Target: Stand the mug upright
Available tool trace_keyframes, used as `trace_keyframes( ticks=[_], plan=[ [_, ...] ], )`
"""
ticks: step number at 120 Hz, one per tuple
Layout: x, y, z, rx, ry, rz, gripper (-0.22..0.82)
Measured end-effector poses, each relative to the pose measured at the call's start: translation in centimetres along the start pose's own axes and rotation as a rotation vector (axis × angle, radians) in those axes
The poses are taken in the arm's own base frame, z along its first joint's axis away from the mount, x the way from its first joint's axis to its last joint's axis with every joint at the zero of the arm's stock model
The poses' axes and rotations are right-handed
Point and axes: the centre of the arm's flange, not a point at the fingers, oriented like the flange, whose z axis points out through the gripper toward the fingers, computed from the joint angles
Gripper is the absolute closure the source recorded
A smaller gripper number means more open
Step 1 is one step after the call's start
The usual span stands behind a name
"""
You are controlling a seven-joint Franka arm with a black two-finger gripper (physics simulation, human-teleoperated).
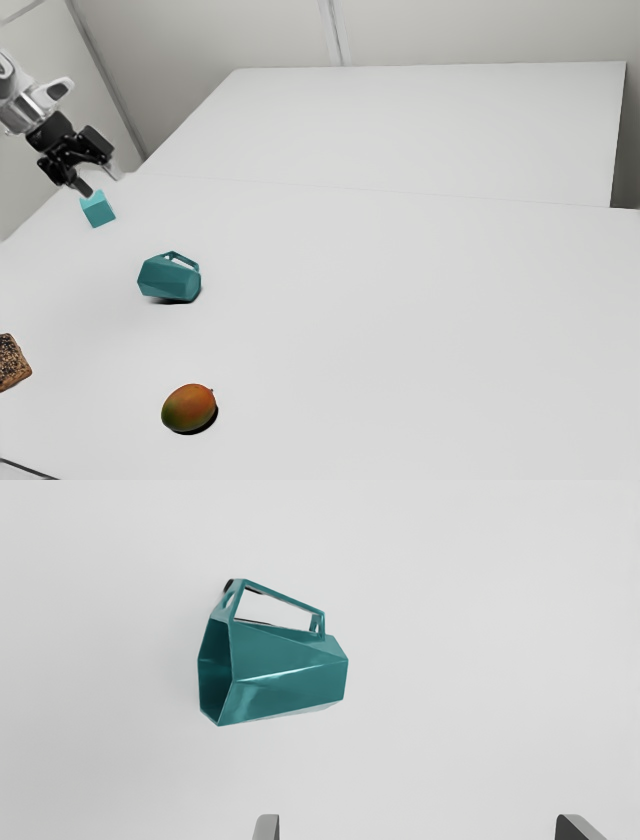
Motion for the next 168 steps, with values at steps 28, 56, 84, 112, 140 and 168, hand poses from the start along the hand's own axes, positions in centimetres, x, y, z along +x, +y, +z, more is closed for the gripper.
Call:
trace_keyframes(
  ticks=[28, 56, 84, 112, 140, 168],
  plan=[
    [1.7, -5.7, 7.3, -0.117, -0.07, 0.058, 0.0],
    [2.4, -10.2, 14.1, -0.224, -0.104, 0.094, 0.0],
    [1.9, -10.7, 18.4, -0.331, -0.103, 0.134, 0.0],
    [0.9, -10.7, 20.7, -0.413, -0.088, 0.15, 0.15],
    [1.1, -10.1, 19.4, -0.417, -0.052, 0.203, 0.62],
    [1.3, -9.6, 19.1, -0.416, -0.043, 0.239, 0.73]
  ],
)
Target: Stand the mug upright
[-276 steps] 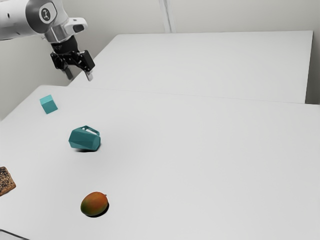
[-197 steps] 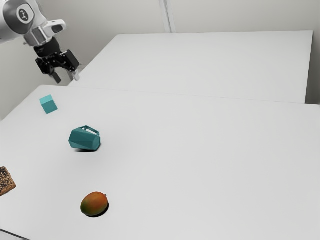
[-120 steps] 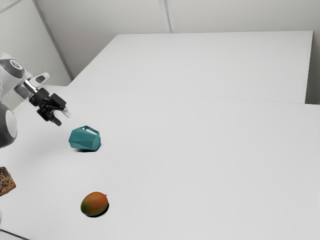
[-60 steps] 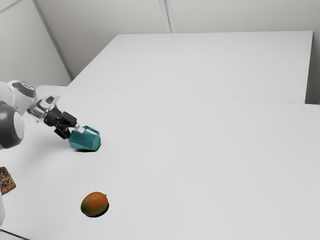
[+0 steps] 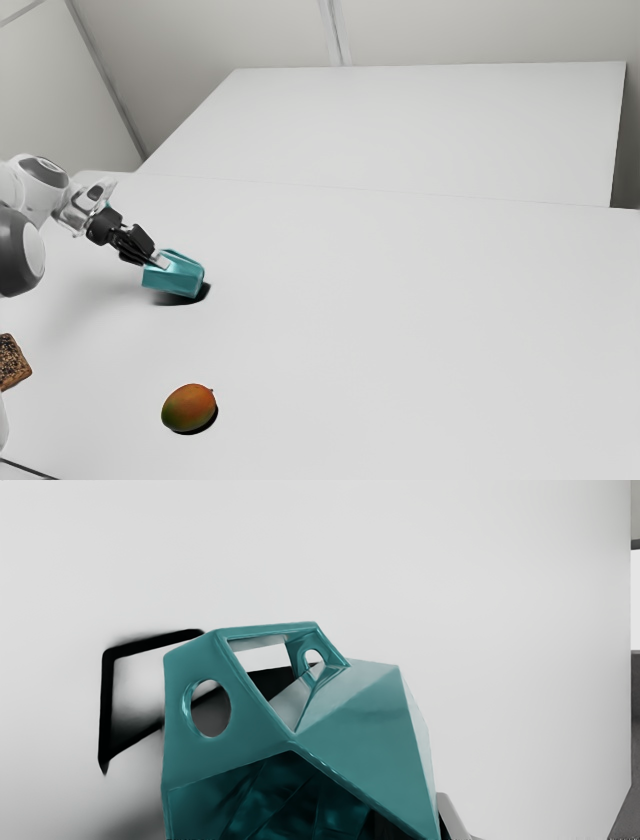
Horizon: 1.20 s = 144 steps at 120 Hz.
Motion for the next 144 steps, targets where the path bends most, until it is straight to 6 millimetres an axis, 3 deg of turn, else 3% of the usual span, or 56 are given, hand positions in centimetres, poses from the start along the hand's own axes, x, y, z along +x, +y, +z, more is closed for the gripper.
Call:
trace_keyframes(
  ticks=[21, 41, 67, 92, 144],
  plan=[
    [0.2, 1.7, -0.8, 0.007, 0.005, 0.038, 0.77],
    [1.4, 8.7, -1.5, 0.058, -0.05, 0.118, 0.78],
    [4.3, 18.0, 2.1, 0.256, -0.272, 0.215, 0.78],
    [6.7, 23.9, 5.9, 0.514, -0.365, 0.274, 0.78],
    [6.0, 22.0, 13.1, 0.765, -0.285, 0.223, 0.79]
  ],
)
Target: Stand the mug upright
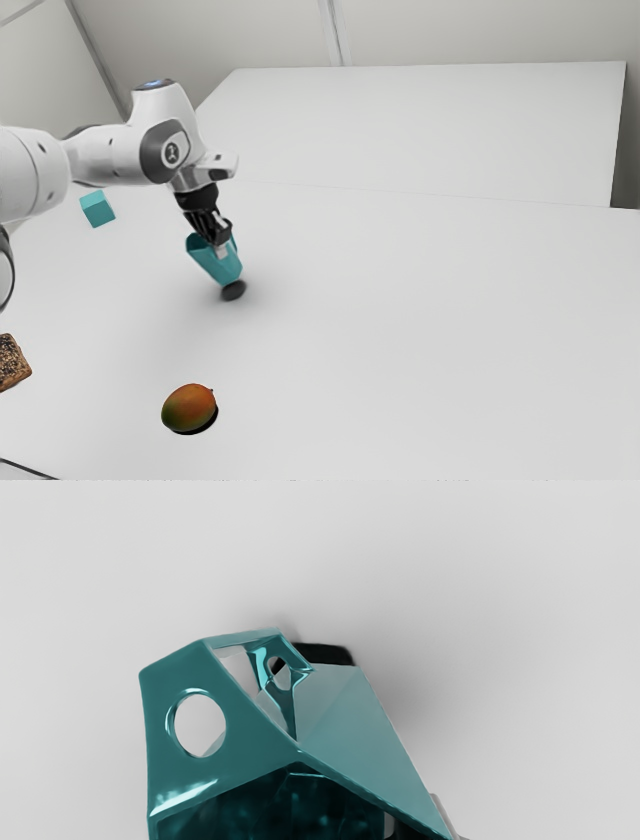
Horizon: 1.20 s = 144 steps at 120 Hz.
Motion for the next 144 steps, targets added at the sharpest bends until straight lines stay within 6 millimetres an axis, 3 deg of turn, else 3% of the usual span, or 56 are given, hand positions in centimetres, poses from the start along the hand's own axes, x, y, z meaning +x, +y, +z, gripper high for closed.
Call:
trace_keyframes(
  ticks=[57, 70, 88, 105, 121, 144],
  plan=[
    [1.3, -0.2, 3.8, 0.029, 0.007, -0.109, 0.77],
    [1.4, -0.2, 3.9, 0.027, 0.009, -0.127, 0.66],
    [1.4, -0.1, 3.4, 0.027, 0.019, -0.147, 0.35],
    [0.8, 0.2, 0.3, 0.038, 0.049, -0.161, 0.18],
    [-0.5, 0.7, -5.3, 0.055, 0.091, -0.176, 0.1],
    [-0.5, 0.7, -13.6, 0.068, 0.133, -0.19, 0.04]
  ],
)
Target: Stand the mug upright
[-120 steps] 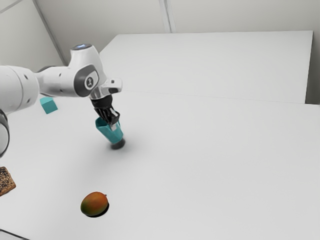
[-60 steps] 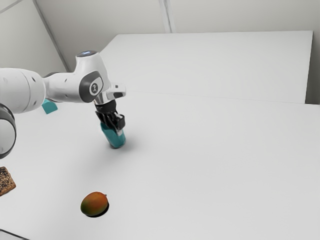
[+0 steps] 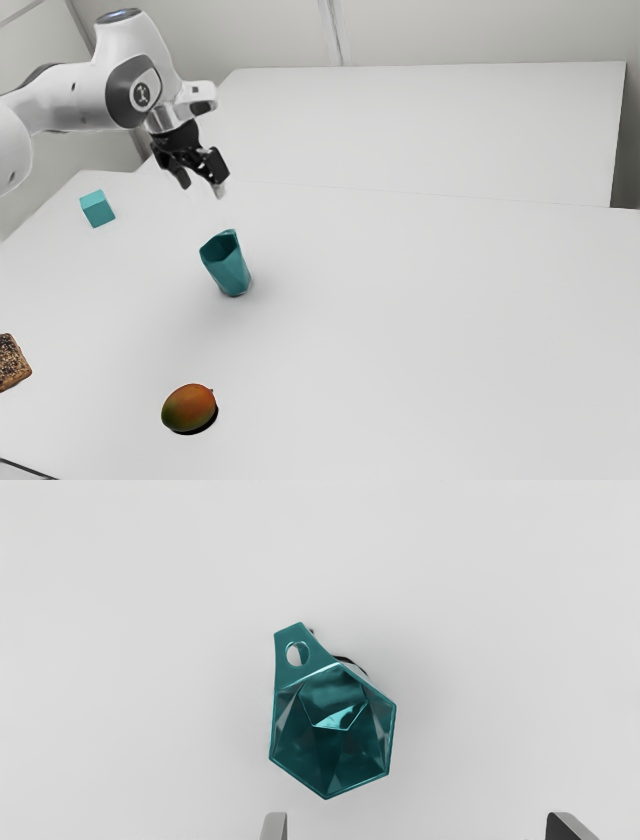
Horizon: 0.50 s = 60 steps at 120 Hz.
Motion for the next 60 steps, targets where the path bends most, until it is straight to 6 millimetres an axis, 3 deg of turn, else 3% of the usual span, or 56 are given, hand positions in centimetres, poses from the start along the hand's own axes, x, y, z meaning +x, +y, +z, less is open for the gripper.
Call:
trace_keyframes(
  ticks=[22, 60],
  plan=[
    [-0.8, 0.7, -3.6, -0.006, -0.023, 0.001, 0.02],
    [-1.8, 0.6, -3.6, -0.026, -0.08, -0.013, 0.0]
  ],
)
